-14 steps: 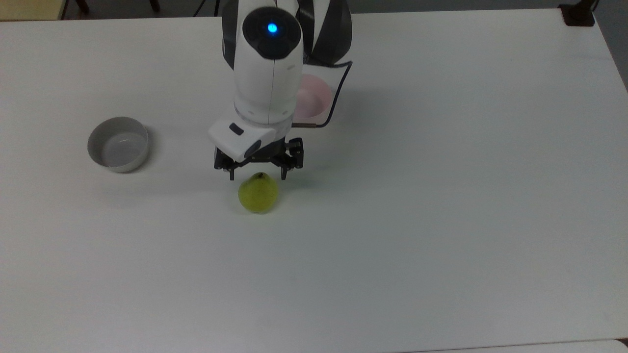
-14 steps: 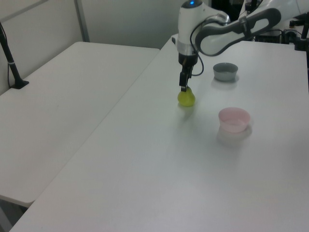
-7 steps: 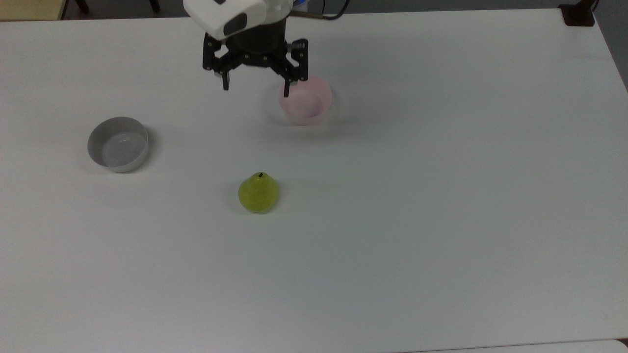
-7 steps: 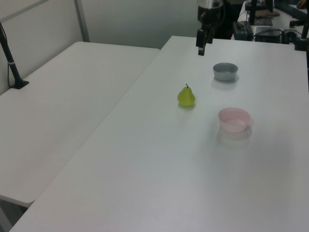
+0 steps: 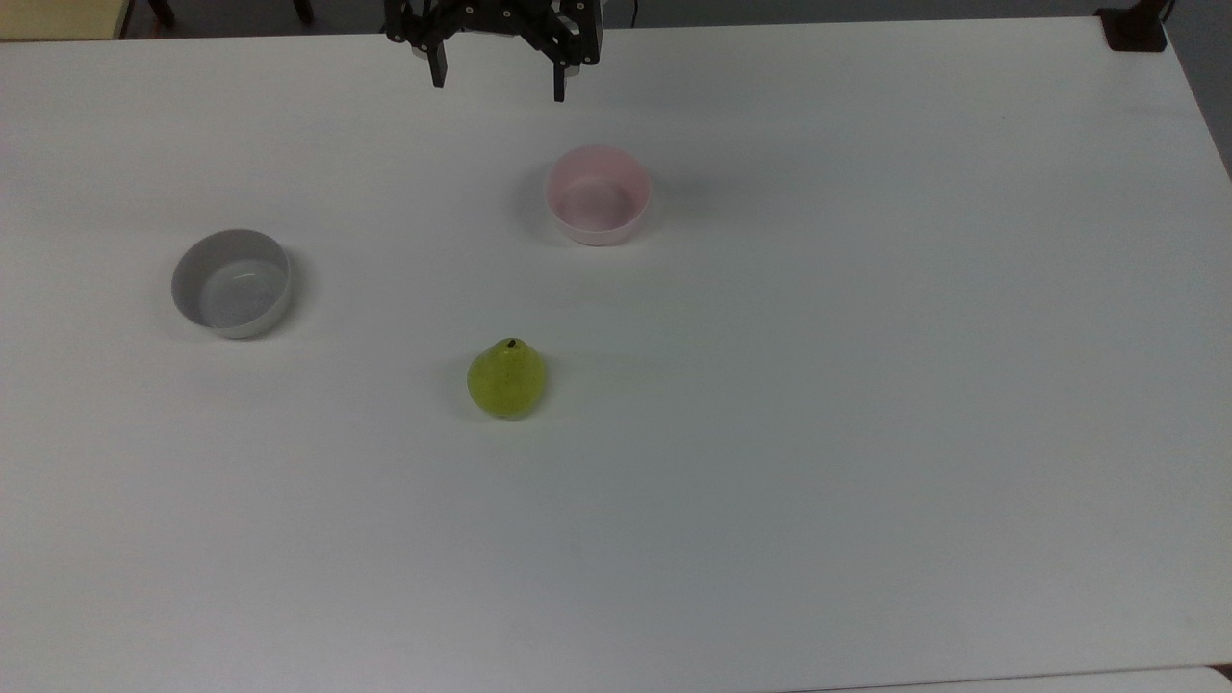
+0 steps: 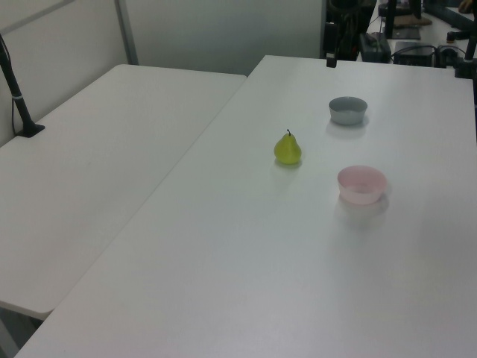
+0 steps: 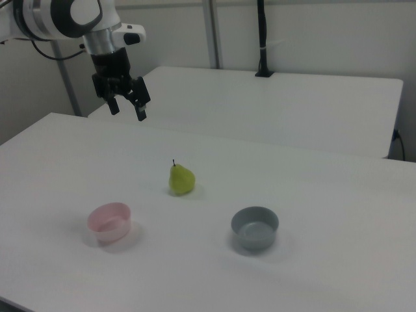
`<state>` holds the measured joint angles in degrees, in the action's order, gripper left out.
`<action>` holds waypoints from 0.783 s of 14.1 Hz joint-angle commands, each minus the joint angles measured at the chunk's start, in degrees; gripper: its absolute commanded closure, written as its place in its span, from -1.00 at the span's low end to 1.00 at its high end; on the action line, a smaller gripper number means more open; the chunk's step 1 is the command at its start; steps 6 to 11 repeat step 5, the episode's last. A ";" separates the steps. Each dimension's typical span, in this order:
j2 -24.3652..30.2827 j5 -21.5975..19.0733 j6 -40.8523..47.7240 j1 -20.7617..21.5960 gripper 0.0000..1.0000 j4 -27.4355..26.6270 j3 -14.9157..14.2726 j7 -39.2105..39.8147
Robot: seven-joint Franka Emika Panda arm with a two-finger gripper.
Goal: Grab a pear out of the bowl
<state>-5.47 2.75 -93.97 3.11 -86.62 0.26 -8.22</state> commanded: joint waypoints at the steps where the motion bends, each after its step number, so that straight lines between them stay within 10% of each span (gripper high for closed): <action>1: 1.77 -0.82 0.63 -0.13 -1.00 -2.15 -0.17 0.04; 11: 1.77 -0.64 0.63 -0.13 -1.00 -2.24 -0.17 0.04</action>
